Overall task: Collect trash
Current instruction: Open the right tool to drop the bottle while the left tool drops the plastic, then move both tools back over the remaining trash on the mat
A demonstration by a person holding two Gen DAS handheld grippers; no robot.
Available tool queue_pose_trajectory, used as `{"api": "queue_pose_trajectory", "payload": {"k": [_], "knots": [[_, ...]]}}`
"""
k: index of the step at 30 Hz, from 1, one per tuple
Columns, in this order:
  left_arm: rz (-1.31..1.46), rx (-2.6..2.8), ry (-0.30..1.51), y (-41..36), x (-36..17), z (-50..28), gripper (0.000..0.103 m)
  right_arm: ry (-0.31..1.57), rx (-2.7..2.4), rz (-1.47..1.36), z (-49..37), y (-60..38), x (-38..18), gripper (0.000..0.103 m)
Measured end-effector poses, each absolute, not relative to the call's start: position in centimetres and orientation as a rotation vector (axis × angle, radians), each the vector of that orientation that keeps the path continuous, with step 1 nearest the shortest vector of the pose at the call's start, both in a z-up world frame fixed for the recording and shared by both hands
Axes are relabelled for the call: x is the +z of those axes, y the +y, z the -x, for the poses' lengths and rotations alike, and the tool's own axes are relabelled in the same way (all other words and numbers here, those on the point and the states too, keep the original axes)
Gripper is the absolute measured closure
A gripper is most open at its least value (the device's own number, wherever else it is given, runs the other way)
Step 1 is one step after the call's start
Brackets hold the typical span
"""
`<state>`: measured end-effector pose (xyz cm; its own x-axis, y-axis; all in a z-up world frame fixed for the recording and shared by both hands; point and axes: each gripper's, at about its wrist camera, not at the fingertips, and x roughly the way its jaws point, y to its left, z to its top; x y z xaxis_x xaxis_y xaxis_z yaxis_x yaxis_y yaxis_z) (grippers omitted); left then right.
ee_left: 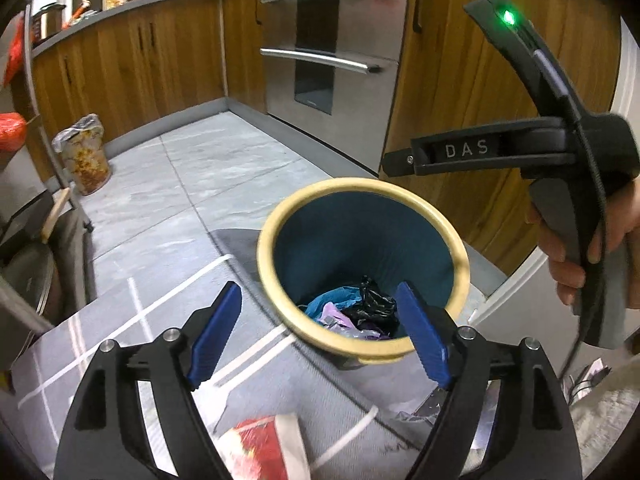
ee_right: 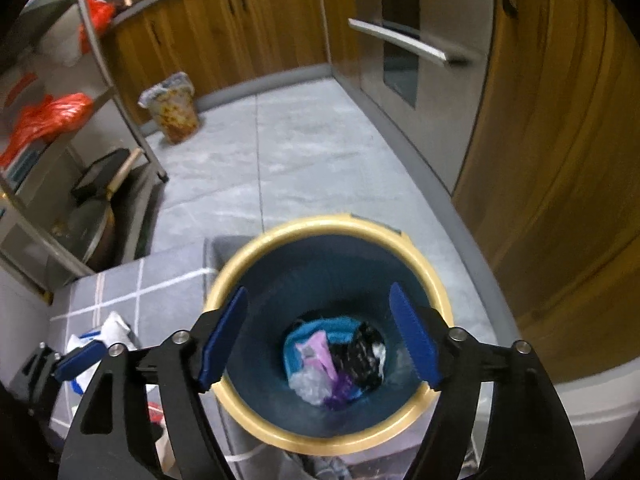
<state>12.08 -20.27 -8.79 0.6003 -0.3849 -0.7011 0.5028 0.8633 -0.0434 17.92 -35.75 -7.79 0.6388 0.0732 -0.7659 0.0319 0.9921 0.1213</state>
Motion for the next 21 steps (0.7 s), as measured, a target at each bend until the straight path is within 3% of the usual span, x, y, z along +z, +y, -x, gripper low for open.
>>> {"api": "queue_pose_trajectory", "payload": {"k": [4,8,14,21], "knots": [[-0.158,-0.472,0.736,-18.0,-5.8,-9.9,0.023,0.778,0.067,-0.081,-16.0,-34.4,-5.9,0.015],[-0.121,-0.408,0.713,-14.8,-3.1,-7.7,0.014,0.662,0.093,-0.072,-13.4,-33.1,-3.3,0.009],[-0.085,-0.267,0.692,-8.6,-0.3,-3.4,0.007,0.549,0.132,-0.087,-9.7,-31.2,-0.3,0.006],[-0.047,-0.145,0.677,-2.8,1.7,0.6,0.006,0.563,0.236,-0.048,-6.3,-27.6,0.1,0.006]]}}
